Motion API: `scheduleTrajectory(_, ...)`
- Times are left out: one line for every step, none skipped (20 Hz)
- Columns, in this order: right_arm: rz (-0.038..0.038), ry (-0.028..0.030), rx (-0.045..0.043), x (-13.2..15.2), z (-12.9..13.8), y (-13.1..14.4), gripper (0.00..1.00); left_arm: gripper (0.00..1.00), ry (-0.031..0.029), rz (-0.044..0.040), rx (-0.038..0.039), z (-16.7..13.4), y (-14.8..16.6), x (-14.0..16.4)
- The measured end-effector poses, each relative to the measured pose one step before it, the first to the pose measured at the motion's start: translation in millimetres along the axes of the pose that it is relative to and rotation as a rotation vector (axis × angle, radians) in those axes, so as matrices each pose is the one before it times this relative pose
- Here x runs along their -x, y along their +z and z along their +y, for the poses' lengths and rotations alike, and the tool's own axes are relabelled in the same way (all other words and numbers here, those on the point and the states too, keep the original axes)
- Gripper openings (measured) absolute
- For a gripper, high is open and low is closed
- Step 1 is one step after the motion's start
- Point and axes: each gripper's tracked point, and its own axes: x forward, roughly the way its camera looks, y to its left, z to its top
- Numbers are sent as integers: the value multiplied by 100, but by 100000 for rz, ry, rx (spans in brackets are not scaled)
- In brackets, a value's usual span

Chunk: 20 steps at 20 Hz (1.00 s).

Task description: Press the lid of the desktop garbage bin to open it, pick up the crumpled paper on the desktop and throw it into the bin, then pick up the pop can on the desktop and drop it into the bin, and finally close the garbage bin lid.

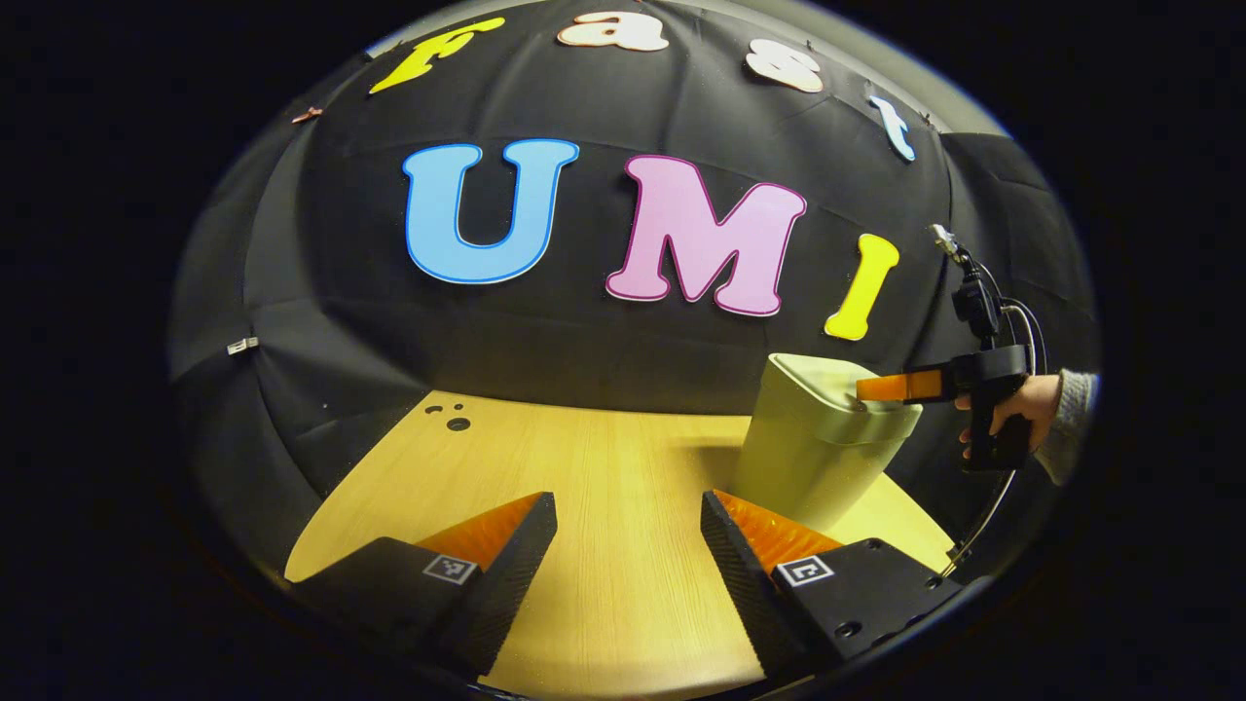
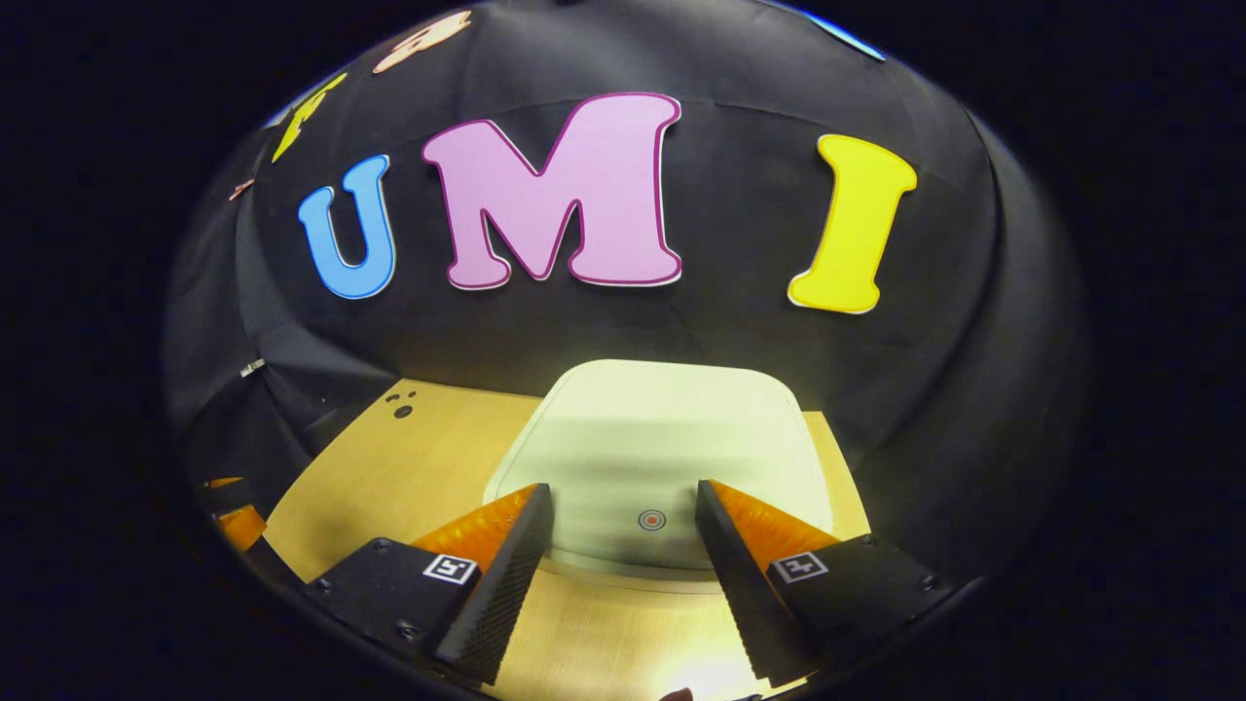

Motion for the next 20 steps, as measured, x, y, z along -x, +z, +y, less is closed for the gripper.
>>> scheduleTrajectory(-43,-1007,-91,137,-102,-37,94,99,59,-483,-414,128,70,57)
scheduleTrajectory(-496,-776,-115,200,-21,51,94,96,21,-214,-78,3,69,39)
scheduleTrajectory(-320,40,-170,278,192,-108,93,95,23,123,176,77,-82,-14)
scheduleTrajectory(-845,289,-520,294,246,61,94,96,165,234,309,30,-98,63)
scheduleTrajectory(-1698,107,-469,323,238,151,95,96,-164,192,295,-14,-150,-2)
scheduleTrajectory(-1846,-525,-278,787,197,91,96,96,-55,175,110,37,2,161)
scheduleTrajectory(-1049,81,-468,655,285,-35,96,96,72,-1,-195,-25,-4,24)
scheduleTrajectory(-1393,348,-478,548,299,131,96,96,-231,-170,-313,-87,114,5)
scheduleTrajectory(-2515,527,-455,1172,443,190,96,96,-373,-84,-543,-138,140,34)
scheduleTrajectory(-1476,825,-611,690,363,204,96,96,-265,-79,-509,-100,99,-18)
scheduleTrajectory(-1598,1209,-1068,784,522,160,96,96,-363,-138,-496,-152,75,-69)
scheduleTrajectory(-1677,1069,-1087,816,439,255,96,96,-351,-192,-388,-137,171,-27)
scheduleTrajectory(-1529,394,-889,811,283,162,96,96,-441,-97,-218,-86,-48,-82)
scheduleTrajectory(-1207,-33,-622,697,211,141,96,96,-531,-50,-132,-108,106,35)
scheduleTrajectory(-2223,-267,-300,1083,293,313,96,96,-1251,-145,-529,-382,96,-49)
scheduleTrajectory(-2612,-617,-44,1116,236,43,96,96,-636,-235,-686,-58,67,20)
scheduleTrajectory(-1371,-175,-114,668,280,-60,97,96,-472,-244,-432,-73,88,24)
scheduleTrajectory(-866,-676,-111,600,142,-248,97,96,-593,-385,-261,-47,206,72)
scheduleTrajectory(-1065,-511,38,555,116,-206,97,96,-598,-495,-233,-32,99,20)
scheduleTrajectory(-885,-779,330,597,130,-104,97,96,-725,-405,-337,-37,179,2)
